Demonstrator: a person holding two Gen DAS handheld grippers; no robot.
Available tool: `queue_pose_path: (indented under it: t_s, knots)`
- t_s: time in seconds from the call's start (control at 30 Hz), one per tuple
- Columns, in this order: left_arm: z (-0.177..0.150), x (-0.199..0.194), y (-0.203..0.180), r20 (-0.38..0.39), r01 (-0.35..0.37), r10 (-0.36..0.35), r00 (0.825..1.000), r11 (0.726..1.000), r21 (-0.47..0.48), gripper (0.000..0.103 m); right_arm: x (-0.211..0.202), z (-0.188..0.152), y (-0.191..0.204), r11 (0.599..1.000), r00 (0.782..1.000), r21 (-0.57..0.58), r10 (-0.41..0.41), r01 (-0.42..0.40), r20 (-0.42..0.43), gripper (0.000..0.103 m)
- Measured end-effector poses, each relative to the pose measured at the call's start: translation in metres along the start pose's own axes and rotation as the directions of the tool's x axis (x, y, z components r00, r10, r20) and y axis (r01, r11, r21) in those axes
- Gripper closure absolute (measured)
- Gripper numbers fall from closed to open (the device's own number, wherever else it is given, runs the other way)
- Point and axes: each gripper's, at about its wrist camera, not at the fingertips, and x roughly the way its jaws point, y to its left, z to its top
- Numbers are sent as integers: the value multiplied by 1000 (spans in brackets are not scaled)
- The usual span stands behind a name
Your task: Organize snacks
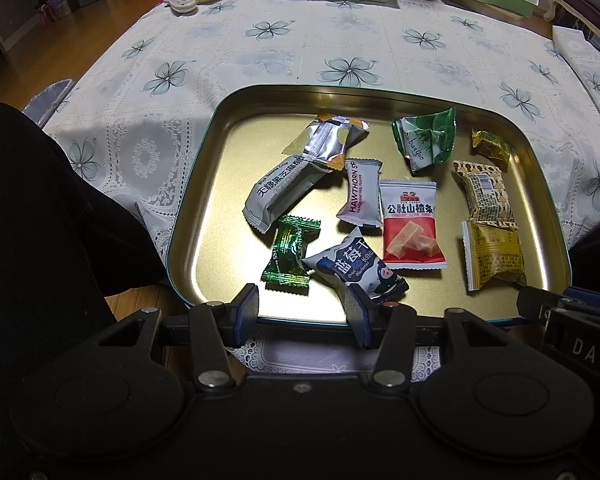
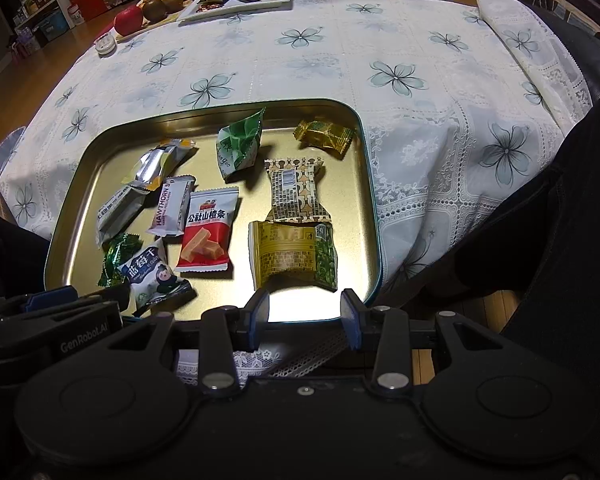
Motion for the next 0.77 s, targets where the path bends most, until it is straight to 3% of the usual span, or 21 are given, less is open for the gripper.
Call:
queue_pose_path:
  t_s: [0.77]
  knots:
    - [-1, -2, -1, 20, -15, 15, 1000, 1000, 5, 48, -1, 0, 0, 1000, 1000, 2, 1, -1, -2, 63]
